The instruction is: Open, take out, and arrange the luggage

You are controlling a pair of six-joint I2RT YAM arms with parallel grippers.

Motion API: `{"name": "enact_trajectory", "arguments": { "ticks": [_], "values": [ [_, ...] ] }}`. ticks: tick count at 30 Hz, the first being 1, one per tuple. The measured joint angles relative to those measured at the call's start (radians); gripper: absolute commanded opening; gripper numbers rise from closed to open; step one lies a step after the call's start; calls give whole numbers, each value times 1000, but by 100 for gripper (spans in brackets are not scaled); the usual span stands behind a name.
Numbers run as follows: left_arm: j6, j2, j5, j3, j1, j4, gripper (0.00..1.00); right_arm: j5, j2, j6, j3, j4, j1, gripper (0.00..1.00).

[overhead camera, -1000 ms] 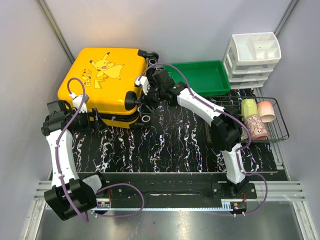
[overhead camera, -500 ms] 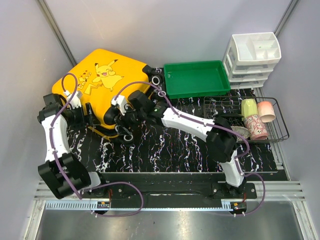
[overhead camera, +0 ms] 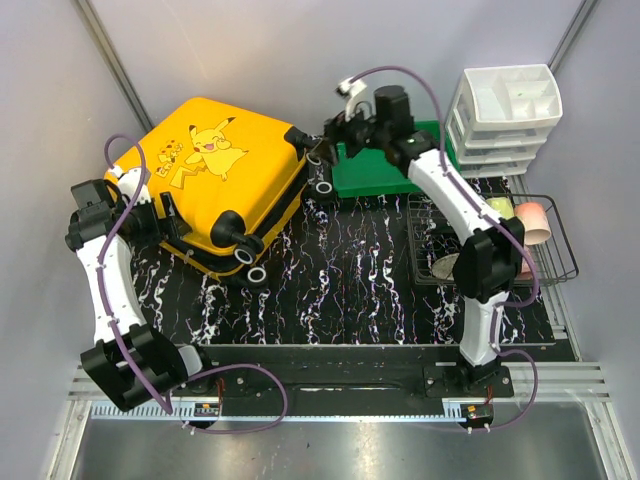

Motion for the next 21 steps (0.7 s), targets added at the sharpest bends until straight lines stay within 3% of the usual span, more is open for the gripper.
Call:
{"name": "enact_trajectory", "arguments": {
  "ticks": [6, 15, 21],
  "values": [
    [-5, -3, 17, -7, 0, 2, 84, 12, 120, 77, 168, 26, -127, 96],
    [9, -3, 16, -7, 0, 0, 85, -53, 456, -12, 555, -134, -125, 98],
    [16, -8, 9, -34, 2, 2, 85, -30, 483, -164, 537, -240, -80, 98]
  ]
}}
